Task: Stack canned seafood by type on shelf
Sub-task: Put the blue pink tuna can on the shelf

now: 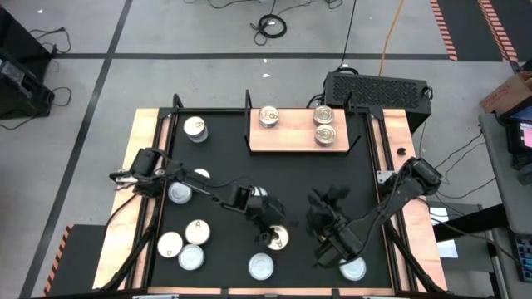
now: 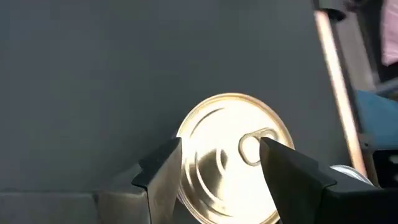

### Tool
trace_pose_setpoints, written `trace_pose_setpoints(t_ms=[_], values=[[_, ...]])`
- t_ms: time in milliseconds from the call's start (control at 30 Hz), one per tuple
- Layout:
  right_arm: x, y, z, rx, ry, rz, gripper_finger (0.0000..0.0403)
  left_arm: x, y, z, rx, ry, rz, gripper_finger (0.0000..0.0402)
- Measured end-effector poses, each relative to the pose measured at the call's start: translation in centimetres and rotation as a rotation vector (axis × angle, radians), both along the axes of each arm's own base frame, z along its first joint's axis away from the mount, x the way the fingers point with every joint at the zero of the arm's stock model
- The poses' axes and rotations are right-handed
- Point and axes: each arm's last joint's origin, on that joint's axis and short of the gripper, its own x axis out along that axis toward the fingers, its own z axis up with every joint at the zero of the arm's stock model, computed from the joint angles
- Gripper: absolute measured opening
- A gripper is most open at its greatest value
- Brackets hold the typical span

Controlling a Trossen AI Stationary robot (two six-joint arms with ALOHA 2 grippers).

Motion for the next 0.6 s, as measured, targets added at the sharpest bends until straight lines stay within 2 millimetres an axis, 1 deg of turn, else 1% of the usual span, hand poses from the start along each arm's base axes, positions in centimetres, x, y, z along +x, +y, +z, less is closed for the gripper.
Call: trace_pose_setpoints(t_ms=[100, 200, 300, 433, 600], values=[[0.1, -0.2, 0.0, 0.001, -0.001, -0.008, 0.0132, 0.1, 0.3, 0.4, -0.071, -0.019, -0.089, 0.0216], [0.1, -0.2, 0.0, 0.001, -0.001, -0.008, 0.0132, 0.4, 0.5, 1.2, -0.103, -0.087, -0.15, 0.0216], [0.1, -0.2, 0.0, 0.001, -0.001, -0.007, 0.0132, 0.5, 0.9, 1.6, -0.074, -0.117, -0.152, 0.0216], [0.1, -0.2, 0.0, 0.0, 0.0, -0.007, 0.0132, 0.4, 1.6, 1.3, -0.029, -0.093, -0.119, 0.0216], [0.1, -0.2, 0.0, 0.001, -0.001, -0.007, 0.0132, 0.1, 1.9, 0.9, 0.022, -0.063, -0.137, 0.0216]])
